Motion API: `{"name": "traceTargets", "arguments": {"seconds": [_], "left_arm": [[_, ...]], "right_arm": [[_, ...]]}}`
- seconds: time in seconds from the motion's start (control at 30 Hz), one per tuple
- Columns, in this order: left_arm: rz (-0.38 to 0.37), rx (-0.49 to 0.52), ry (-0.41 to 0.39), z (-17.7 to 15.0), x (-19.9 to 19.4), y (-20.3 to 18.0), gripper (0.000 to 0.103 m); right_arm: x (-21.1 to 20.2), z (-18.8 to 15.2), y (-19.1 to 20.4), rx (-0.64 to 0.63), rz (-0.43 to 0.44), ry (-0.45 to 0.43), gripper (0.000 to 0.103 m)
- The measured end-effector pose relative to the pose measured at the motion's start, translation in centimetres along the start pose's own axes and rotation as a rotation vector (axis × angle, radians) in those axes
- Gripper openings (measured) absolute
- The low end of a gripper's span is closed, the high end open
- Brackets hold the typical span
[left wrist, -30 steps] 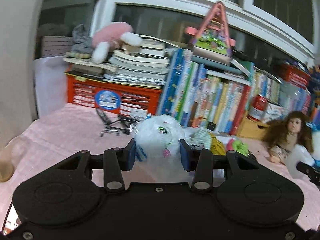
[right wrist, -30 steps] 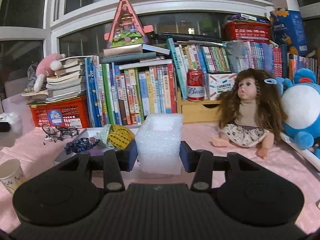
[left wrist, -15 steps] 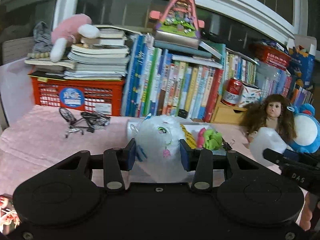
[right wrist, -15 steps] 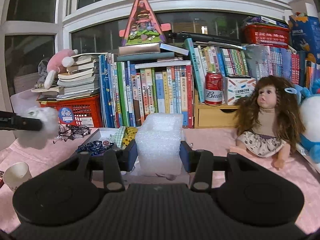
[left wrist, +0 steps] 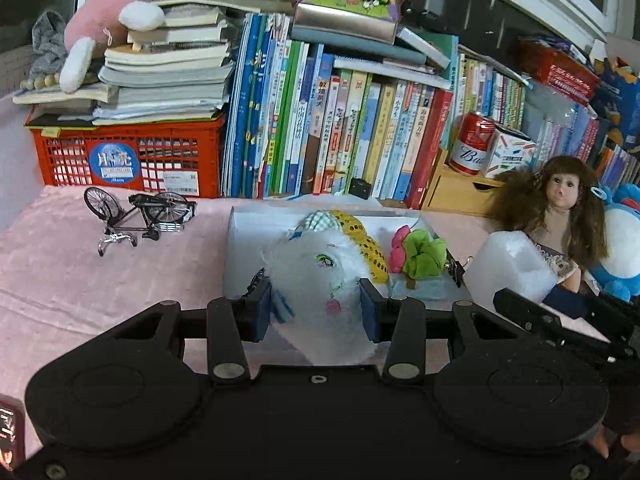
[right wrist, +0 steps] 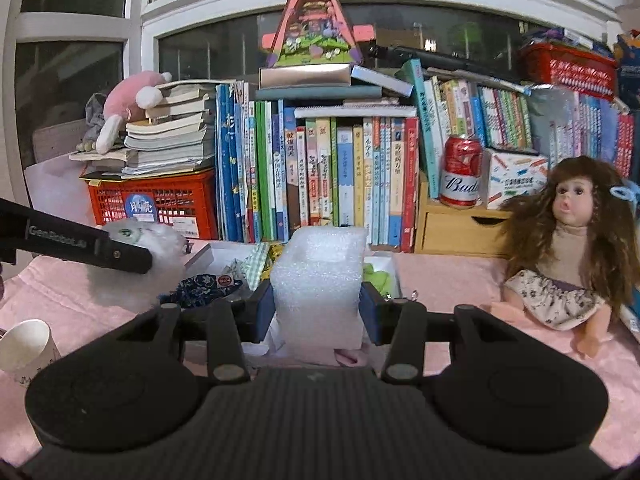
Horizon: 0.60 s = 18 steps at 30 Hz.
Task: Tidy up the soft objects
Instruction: 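Carry the plush with the left gripper while the right gripper carries the foam block to the box, then lower the plush into the box with the left gripper while the right gripper lowers the foam block in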
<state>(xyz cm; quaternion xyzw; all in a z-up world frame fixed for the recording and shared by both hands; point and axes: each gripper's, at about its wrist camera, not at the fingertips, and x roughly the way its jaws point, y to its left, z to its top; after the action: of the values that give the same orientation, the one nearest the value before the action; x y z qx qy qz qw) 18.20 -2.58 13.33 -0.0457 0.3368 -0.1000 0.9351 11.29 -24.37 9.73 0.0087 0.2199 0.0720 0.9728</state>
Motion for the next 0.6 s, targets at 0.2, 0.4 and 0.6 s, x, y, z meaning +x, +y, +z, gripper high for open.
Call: {"name": "traceTargets", "arguments": {"seconds": [0.2,0.4,0.6], "left_arm": [[-0.042,-0.048,0.064,0.9,2.2,0.4,0.041],[-0.055,-0.069,0.11,1.4,4.2,0.1,0.041],[-0.056,-0.092,0.143,1.7,6.2,-0.3,0.041]], "right_arm": [[1.8,0.3,-1.0,0.057,0.045,0.061,0.05],[3.7,0.6,-2.0,0.134,0.103,0.125,0.05],[5.5,0.7,-2.3,0.199,0.155,0.165,0.05]]}}
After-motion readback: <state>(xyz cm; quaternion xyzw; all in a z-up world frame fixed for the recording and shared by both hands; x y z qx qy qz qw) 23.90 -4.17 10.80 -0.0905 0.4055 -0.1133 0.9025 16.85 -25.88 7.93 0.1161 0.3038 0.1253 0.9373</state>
